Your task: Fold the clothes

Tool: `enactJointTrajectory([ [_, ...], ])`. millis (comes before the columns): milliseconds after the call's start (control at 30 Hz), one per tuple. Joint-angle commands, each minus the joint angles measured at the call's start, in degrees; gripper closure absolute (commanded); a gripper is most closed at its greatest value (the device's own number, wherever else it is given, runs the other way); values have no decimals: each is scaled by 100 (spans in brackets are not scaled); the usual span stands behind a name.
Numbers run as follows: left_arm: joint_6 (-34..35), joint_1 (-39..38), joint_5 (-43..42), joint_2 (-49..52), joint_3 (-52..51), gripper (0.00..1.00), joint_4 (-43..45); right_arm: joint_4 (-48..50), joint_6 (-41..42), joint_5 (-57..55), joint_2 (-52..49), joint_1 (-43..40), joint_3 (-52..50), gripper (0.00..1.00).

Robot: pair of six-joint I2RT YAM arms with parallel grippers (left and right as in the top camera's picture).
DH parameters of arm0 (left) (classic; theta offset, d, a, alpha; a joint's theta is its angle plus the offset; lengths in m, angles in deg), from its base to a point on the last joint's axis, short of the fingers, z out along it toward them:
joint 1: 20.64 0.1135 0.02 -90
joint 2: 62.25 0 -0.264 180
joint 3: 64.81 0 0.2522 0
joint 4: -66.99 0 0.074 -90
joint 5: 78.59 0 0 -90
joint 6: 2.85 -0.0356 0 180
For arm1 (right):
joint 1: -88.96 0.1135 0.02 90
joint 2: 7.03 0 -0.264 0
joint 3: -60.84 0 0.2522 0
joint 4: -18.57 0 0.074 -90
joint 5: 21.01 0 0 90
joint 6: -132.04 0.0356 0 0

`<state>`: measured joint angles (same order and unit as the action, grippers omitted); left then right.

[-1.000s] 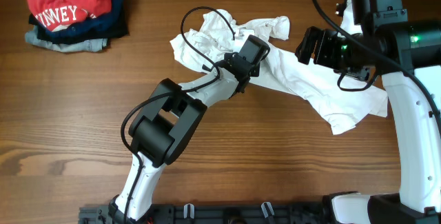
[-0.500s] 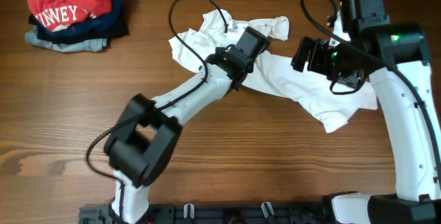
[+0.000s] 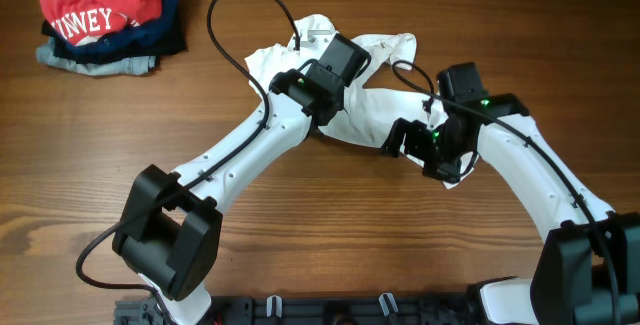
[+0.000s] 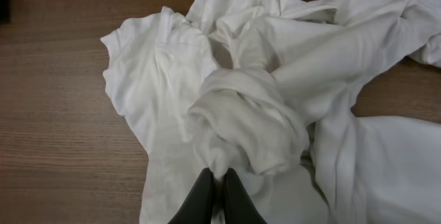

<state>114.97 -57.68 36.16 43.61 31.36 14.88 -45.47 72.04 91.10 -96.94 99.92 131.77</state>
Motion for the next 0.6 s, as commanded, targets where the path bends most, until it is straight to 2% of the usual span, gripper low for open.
enactJointTrajectory([
  [0, 162, 90, -87, -15, -72, 96, -28, 531, 667, 105, -76, 7, -481, 0],
  [267, 162, 94, -87, -11, -72, 96, -109, 1261, 1137, -673, -496, 4, -758, 1],
  [333, 162, 94, -87, -11, -72, 96, -203, 1239, 1390, -1119, -527, -68, -758, 0],
  [433, 162, 94, -87, -11, -72, 96, -267, 1027, 1513, -1211, -525, -431, -752, 0],
  [567, 162, 94, -87, -9, -72, 96, -264, 723, 1165, -1198, -496, -914, -691, 0],
])
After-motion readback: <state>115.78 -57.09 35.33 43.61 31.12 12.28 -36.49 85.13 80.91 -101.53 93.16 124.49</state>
